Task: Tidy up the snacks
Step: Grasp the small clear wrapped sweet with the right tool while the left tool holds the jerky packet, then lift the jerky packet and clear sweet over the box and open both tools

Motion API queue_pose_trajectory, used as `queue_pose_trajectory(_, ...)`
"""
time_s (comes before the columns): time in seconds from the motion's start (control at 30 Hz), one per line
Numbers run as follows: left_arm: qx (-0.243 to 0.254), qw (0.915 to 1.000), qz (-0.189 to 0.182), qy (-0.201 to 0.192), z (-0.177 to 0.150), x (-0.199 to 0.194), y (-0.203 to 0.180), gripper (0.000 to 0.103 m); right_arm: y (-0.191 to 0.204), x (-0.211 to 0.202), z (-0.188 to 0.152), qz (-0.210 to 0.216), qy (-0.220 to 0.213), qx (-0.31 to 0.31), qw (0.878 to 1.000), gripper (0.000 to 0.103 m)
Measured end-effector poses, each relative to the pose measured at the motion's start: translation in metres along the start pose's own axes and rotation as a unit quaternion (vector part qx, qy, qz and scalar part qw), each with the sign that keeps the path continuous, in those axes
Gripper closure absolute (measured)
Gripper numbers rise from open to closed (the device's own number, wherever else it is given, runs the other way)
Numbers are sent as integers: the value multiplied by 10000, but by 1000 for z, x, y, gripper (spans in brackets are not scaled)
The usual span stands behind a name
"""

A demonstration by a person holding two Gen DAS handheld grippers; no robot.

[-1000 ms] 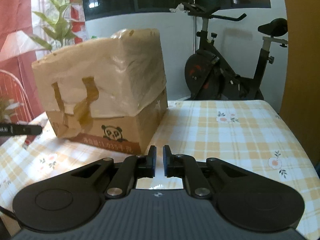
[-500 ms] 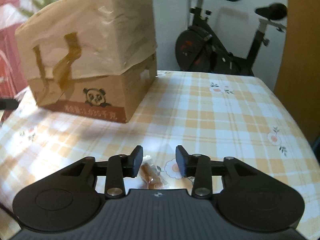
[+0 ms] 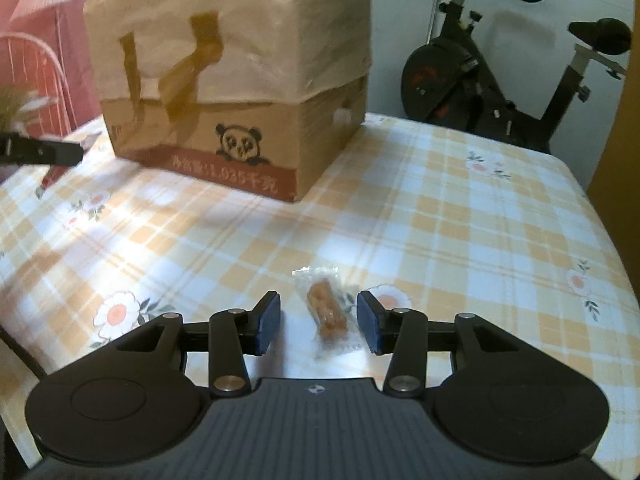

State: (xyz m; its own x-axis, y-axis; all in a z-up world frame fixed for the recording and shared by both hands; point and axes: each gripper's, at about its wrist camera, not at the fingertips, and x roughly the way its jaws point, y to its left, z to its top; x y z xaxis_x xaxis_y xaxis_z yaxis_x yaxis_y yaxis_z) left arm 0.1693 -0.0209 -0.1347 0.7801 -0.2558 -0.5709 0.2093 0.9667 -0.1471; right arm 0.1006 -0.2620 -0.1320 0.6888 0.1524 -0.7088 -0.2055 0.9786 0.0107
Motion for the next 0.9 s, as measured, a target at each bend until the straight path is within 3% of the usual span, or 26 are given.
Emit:
queue_pose_trajectory(0.1, 12, 10000, -15, -17, 0, -1, 0, 63, 0, 4, 3, -34, -6, 65, 10000, 58)
queue_pose_trajectory(0.17, 16, 10000, -27, -20, 1, -2, 0, 63, -1, 5, 3, -40, -22, 82, 10000, 66)
queue_pose_trajectory(0.2, 18, 10000, -28, -24, 1, -2, 0, 63, -1, 4, 4, -21, -22, 80, 10000, 78)
queue_pose_trajectory(0.23, 22, 10000, -27, -33, 1, -3, -1, 63, -1, 3, 4, -27, -12, 83, 10000, 82)
queue_pose_trajectory(0.43, 42, 9999, -10, -165, 5, -12, -3, 63, -2, -16, 5, 168, -290, 311, 9990, 82)
queue_pose_trajectory(0.6, 57, 9980, 20, -624, 24, -31, -2, 63, 7, -43, 23, 398, -821, 353, 9952, 82)
queue_pose_trajectory(0.9, 197, 9884, -180, -1494, 105, -50, -2, 63, 19, -95, 115, 692, -2180, -89, 9734, 82)
